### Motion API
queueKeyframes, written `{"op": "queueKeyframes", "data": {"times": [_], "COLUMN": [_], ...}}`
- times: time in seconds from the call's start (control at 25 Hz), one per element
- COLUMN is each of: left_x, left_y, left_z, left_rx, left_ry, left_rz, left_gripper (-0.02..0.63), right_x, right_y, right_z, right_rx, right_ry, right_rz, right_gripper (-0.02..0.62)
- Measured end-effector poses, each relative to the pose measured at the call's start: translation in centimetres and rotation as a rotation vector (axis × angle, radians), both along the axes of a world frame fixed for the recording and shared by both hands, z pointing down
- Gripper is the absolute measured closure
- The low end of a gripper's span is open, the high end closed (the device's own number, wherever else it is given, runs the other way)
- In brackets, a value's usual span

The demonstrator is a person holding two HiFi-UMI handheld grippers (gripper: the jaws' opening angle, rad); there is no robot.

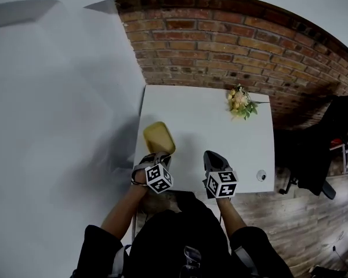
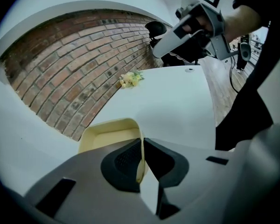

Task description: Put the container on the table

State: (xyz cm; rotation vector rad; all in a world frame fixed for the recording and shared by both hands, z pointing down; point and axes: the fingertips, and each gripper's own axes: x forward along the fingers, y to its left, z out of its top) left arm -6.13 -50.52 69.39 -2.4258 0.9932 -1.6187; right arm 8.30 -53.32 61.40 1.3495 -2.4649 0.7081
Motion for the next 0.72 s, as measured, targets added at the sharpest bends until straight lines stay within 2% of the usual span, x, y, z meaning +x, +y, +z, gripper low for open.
{"op": "queueKeyframes", "data": {"times": [0.24, 0.48, 0.72], "left_x": [-0.1, -0.9, -2.0], "left_y": [-1.1, -2.2, -3.7], "left_z": [0.8, 1.5, 2.2], "left_rx": [-0.024, -0.038, -0.039], "left_ry": [-0.041, -0.06, -0.044], "left_rz": [0.074, 0.109, 0.114], "left_gripper": [0.577, 0.577, 0.577], "right_x": [-0.8, -1.3, -1.9], "right_y": [-2.7, -3.8, -4.3], "right_z": [0.5, 1.3, 1.5], "right_rx": [-0.022, -0.048, -0.057], "right_ry": [-0.01, -0.001, 0.015], "right_rz": [-0.053, -0.071, -0.056], "right_gripper": [0.572, 0.572, 0.572]}}
